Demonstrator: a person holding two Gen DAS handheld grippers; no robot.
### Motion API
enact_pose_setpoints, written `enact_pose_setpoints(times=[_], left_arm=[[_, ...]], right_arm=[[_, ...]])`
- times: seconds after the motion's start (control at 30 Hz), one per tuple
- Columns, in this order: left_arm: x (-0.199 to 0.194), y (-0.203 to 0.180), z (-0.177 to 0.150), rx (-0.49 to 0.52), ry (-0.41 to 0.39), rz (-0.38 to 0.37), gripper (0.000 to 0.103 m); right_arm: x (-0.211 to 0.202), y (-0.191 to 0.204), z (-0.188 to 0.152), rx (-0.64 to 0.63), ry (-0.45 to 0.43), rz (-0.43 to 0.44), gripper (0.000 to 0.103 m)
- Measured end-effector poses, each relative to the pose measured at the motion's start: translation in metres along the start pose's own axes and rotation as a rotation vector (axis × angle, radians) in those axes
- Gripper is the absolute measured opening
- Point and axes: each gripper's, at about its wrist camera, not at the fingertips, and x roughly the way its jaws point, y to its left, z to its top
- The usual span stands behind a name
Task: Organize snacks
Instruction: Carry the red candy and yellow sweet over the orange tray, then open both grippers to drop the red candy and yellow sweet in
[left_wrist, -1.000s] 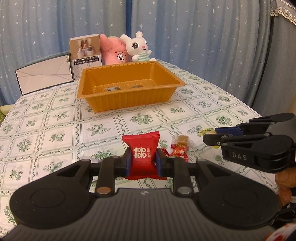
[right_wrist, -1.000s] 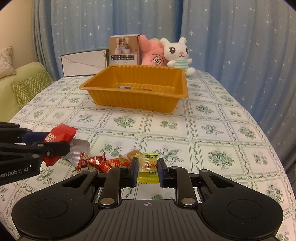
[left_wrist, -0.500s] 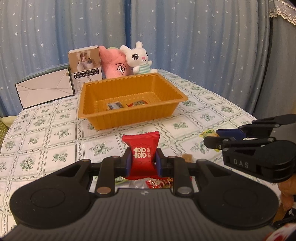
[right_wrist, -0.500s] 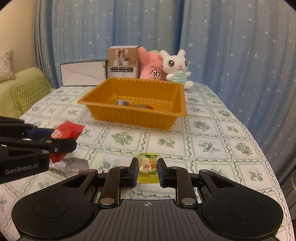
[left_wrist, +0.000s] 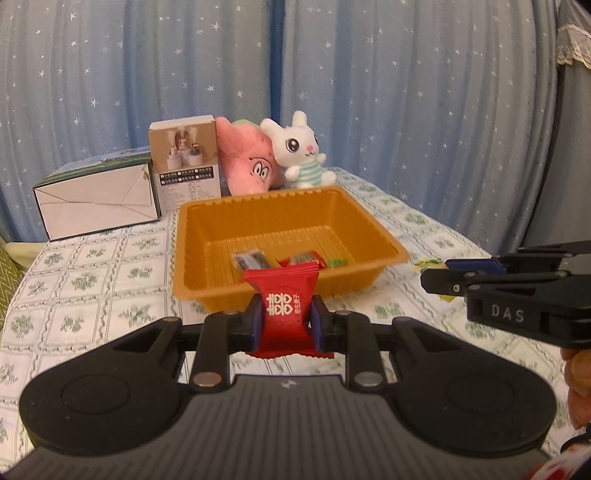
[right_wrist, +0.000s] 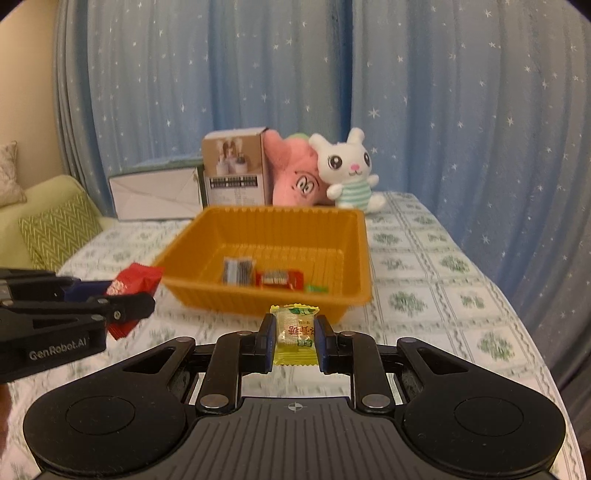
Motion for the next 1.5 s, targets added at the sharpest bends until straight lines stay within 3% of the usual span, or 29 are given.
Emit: enact_pose_setpoints(times=[0.2, 0.73, 1.4, 1.5], left_arm=[[0.019, 0.013, 0.016, 0.003, -0.011, 0.010, 0.023], [0.075, 0.055, 0.050, -0.059, -0.016, 0.033, 0.023], [0.113, 0.073, 0.058, -0.066, -0.014, 0.031, 0.024], [0.116, 0.073, 0.059, -0.066, -0.015, 0.029, 0.028]], right_arm=[[0.020, -0.006, 0.028, 0.041, -0.014, 0.036, 0.022], [0.091, -0.029, 0.064, 0.123, -0.004, 0.007, 0.022], [0.121, -0.040, 0.064, 0.192, 0.037, -0.011, 0.022], [0.121, -0.040, 0.064, 0.194, 0.039, -0.011, 0.022]])
